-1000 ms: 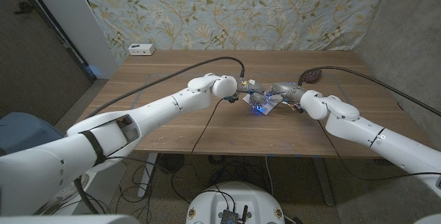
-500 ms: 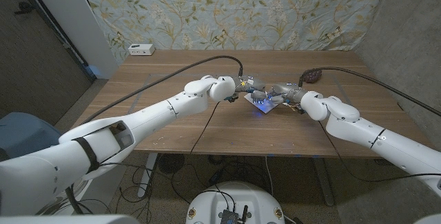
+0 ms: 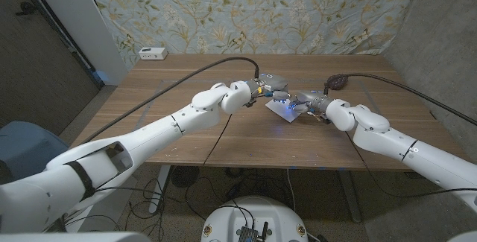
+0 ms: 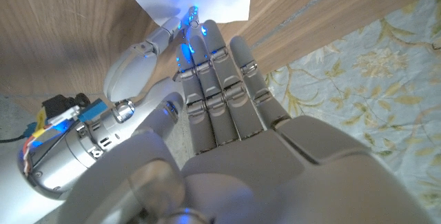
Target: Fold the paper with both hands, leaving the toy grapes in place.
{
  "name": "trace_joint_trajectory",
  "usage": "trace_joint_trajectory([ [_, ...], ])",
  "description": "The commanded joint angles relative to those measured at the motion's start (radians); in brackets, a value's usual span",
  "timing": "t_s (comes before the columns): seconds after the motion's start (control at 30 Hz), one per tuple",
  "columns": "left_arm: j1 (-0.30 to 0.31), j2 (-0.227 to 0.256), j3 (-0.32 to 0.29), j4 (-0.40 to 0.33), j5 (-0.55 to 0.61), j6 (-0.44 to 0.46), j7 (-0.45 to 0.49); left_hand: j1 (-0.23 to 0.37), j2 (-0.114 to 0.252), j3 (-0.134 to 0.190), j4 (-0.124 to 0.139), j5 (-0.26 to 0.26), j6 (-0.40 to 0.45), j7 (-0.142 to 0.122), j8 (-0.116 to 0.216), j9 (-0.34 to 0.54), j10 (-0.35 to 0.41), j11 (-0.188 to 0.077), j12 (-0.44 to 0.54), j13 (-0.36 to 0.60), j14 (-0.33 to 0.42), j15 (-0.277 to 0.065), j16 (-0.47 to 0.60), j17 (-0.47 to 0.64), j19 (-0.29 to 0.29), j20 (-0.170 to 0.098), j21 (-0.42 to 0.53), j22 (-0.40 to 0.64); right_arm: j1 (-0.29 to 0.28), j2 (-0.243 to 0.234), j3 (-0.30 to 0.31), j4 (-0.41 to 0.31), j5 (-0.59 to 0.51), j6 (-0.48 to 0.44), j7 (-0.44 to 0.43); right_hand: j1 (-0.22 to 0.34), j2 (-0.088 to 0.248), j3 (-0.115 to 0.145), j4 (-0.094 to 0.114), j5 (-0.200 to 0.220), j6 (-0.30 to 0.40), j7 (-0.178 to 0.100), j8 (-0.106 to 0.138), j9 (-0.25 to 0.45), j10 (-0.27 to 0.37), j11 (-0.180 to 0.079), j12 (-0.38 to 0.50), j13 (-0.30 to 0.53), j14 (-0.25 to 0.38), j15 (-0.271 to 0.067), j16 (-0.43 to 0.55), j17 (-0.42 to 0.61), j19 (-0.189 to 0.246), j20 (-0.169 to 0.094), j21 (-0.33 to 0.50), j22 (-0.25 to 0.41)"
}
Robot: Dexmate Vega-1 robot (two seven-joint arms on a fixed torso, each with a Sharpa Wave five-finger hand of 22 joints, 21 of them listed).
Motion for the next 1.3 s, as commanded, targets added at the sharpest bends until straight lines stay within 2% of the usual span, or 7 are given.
trace_joint_trajectory([
  [0.03, 0.123, 0.039, -0.089, -0.091, 0.060, -0.005, 0.228, 0.014, 0.000, -0.001, -0.008, 0.006, -0.037, -0.009, -0.013, -0.005, -0.068, -0.001, -0.025, 0.022, -0.092, 0.008, -0.028, 0.002, -0.062, 0.019, -0.027, 0.000, -0.025, -0.001, 0.012, -0.031, -0.019, -0.018, -0.049, -0.011, 0.023, -0.002, 0.019, 0.001, -0.006, -0.012, 0.003, 0.002, -0.016, -0.012, -0.002, 0.006, -0.005, -0.033, 0.005, 0.014, -0.004, -0.002, -0.003, 0.003],
  [0.2, 0.160, 0.038, -0.117, -0.089, 0.061, -0.011, 0.305, 0.024, -0.004, 0.001, -0.015, 0.008, -0.143, -0.049, -0.040, -0.017, -0.179, 0.001, -0.085, 0.006, -0.238, 0.025, -0.077, -0.005, -0.138, 0.035, -0.065, -0.001, -0.051, -0.002, 0.040, -0.047, 0.004, -0.003, -0.100, -0.023, 0.026, -0.006, 0.042, 0.000, -0.020, -0.023, 0.001, 0.003, -0.024, -0.012, -0.002, 0.007, -0.001, -0.029, 0.010, 0.022, -0.001, -0.003, -0.001, 0.004],
  [0.4, 0.193, 0.034, -0.142, -0.083, 0.048, -0.022, 0.376, 0.035, -0.006, -0.014, -0.022, 0.006, -0.224, -0.077, -0.046, -0.025, -0.276, -0.003, -0.117, -0.008, -0.318, 0.029, -0.091, 0.003, -0.181, 0.042, -0.090, -0.001, -0.100, -0.005, 0.096, -0.053, 0.067, 0.057, -0.207, -0.035, 0.025, -0.015, 0.068, -0.002, -0.053, -0.040, -0.005, 0.004, -0.032, -0.012, -0.001, 0.009, -0.004, -0.035, 0.017, 0.036, 0.001, -0.004, 0.001, 0.005],
  [0.6, 0.222, 0.025, -0.168, -0.079, 0.014, -0.028, 0.425, 0.046, -0.011, -0.023, -0.028, 0.007, -0.339, -0.113, -0.056, -0.033, -0.382, -0.013, -0.131, -0.025, -0.387, 0.037, -0.108, 0.003, -0.208, 0.054, -0.109, 0.000, -0.141, -0.002, 0.130, -0.055, 0.079, 0.101, -0.314, -0.024, 0.023, -0.011, 0.079, 0.000, -0.120, -0.069, -0.009, 0.006, -0.127, -0.042, -0.020, 0.011, -0.035, -0.059, 0.014, 0.053, 0.000, -0.009, 0.002, 0.006],
  [0.87, 0.263, 0.008, -0.213, -0.049, -0.069, -0.072, 0.530, 0.049, -0.024, -0.035, -0.031, 0.005, -0.453, -0.123, -0.057, -0.040, -0.464, 0.003, -0.131, -0.044, -0.482, 0.058, -0.138, -0.007, -0.254, 0.087, -0.138, -0.002, -0.173, 0.015, 0.177, -0.039, 0.152, 0.157, -0.381, -0.031, 0.008, -0.030, 0.085, -0.002, -0.161, -0.067, -0.007, 0.006, -0.179, -0.041, -0.018, 0.012, -0.093, -0.055, -0.004, 0.060, -0.023, -0.018, -0.005, 0.006],
  [1.23, 0.292, -0.007, -0.272, 0.001, -0.232, -0.151, 0.572, 0.021, -0.031, -0.064, -0.011, -0.002, -0.597, -0.145, -0.053, -0.050, -0.577, 0.021, -0.128, -0.079, -0.606, 0.089, -0.164, -0.024, -0.354, 0.113, -0.200, -0.003, -0.168, 0.052, 0.216, 0.024, 0.285, 0.250, -0.394, -0.075, -0.016, -0.076, 0.103, -0.004, -0.223, -0.057, -0.008, 0.007, -0.237, -0.022, -0.017, 0.013, -0.147, -0.030, -0.027, 0.061, -0.048, -0.010, -0.014, 0.006],
  [1.3, 0.297, -0.015, -0.282, 0.017, -0.263, -0.172, 0.586, 0.017, -0.035, -0.071, -0.014, -0.004, -0.618, -0.153, -0.048, -0.052, -0.602, 0.028, -0.125, -0.091, -0.686, 0.097, -0.181, -0.035, -0.392, 0.114, -0.223, -0.003, -0.168, 0.061, 0.223, 0.038, 0.311, 0.269, -0.396, -0.080, -0.017, -0.082, 0.104, -0.003, -0.230, -0.056, -0.007, 0.007, -0.249, -0.020, -0.017, 0.013, -0.158, -0.025, -0.031, 0.061, -0.052, -0.009, -0.016, 0.006],
])
